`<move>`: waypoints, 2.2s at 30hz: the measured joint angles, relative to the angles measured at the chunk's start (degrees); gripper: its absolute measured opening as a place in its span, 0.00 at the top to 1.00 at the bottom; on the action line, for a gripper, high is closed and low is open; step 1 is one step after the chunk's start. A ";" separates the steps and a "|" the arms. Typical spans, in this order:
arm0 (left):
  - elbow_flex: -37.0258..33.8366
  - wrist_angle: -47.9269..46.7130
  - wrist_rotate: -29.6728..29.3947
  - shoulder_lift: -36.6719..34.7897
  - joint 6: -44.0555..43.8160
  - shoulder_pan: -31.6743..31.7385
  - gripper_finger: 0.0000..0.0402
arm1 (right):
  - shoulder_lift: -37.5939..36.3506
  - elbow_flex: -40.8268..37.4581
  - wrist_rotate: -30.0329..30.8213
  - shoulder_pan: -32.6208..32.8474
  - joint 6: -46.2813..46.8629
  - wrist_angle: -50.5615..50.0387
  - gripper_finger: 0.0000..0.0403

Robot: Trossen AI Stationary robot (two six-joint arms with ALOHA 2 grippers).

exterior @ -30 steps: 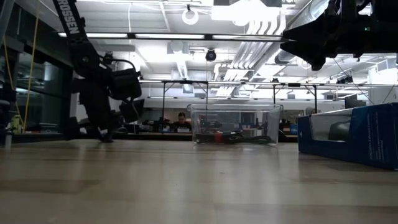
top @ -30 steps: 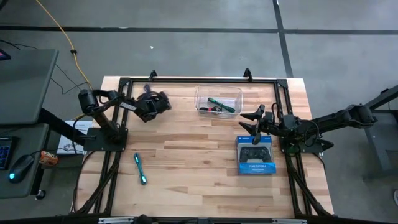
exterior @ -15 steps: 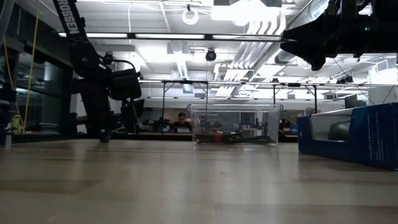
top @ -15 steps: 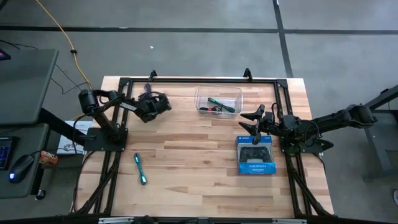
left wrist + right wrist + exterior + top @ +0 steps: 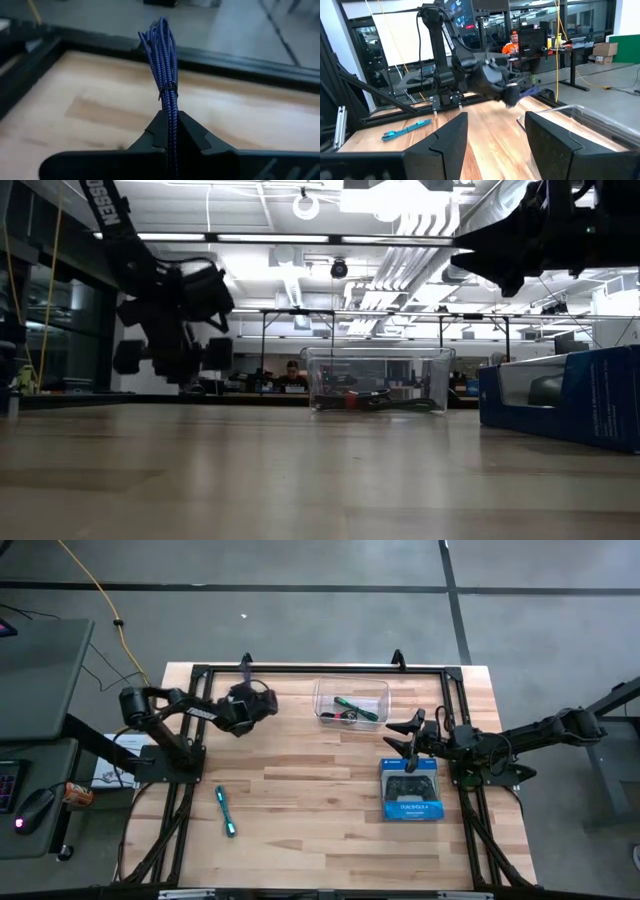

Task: Pick and place USB-C Cables
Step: Put the violet charger cable into the bin

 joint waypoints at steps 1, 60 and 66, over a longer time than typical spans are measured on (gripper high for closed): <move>0.00 0.43 -0.49 -0.90 1.45 -0.43 1.00 | 0.02 0.00 0.15 0.02 0.18 -0.28 0.53; -19.35 65.16 56.08 -23.45 61.39 -10.77 1.00 | 0.01 0.00 2.03 0.00 -1.96 1.36 0.53; -12.22 60.71 52.10 -20.89 61.98 -10.55 1.00 | 0.02 0.00 2.04 0.00 -2.97 1.95 0.53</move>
